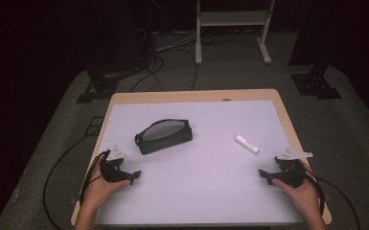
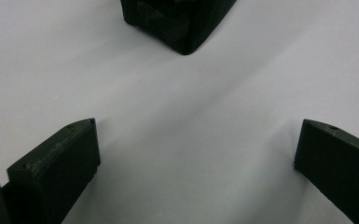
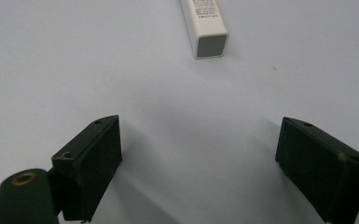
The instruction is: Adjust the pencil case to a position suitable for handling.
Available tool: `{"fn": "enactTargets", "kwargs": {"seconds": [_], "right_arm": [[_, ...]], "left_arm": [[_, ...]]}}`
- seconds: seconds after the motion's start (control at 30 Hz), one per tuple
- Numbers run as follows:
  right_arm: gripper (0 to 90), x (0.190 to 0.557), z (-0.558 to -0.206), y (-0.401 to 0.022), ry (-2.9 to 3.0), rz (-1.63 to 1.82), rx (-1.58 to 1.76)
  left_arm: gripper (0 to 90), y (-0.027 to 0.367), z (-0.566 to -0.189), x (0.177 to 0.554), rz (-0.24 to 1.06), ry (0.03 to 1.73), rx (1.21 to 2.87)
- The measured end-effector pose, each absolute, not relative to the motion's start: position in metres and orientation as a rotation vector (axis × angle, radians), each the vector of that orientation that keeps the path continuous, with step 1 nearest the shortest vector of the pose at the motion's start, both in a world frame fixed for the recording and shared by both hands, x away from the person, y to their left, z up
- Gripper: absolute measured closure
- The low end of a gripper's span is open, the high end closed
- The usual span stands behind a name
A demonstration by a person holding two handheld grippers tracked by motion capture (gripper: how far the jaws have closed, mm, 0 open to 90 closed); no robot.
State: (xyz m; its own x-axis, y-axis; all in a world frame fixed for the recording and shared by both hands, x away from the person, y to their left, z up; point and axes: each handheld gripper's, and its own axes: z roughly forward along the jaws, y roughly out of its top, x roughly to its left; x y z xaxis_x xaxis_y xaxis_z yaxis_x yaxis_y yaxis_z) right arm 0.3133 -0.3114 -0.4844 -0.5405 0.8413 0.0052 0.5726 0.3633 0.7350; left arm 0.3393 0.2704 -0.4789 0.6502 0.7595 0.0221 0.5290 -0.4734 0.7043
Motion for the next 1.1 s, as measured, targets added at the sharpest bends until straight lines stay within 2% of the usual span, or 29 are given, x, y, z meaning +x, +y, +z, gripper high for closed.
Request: {"fn": "enactTargets", "kwargs": {"seconds": [0.2,0.43,0.9,1.1], "right_arm": [[13.3,0.313,-0.484,-0.312,2.258,0.993,1.236],[13.3,0.313,-0.484,-0.312,2.257,0.994,1.237],[13.3,0.313,-0.484,-0.312,2.257,0.994,1.236],[13.3,0.313,-0.484,-0.312,2.257,0.995,1.236]], "left_arm": [[0.7,0.272,-0.478,0.339,0.437,0.999,2.18],[14.9,0.278,-0.475,0.337,0.452,0.996,2.161],[28.4,0.283,-0.461,0.335,0.437,0.989,2.124],[31.5,0.283,-0.455,0.335,0.428,0.985,2.111]]}}
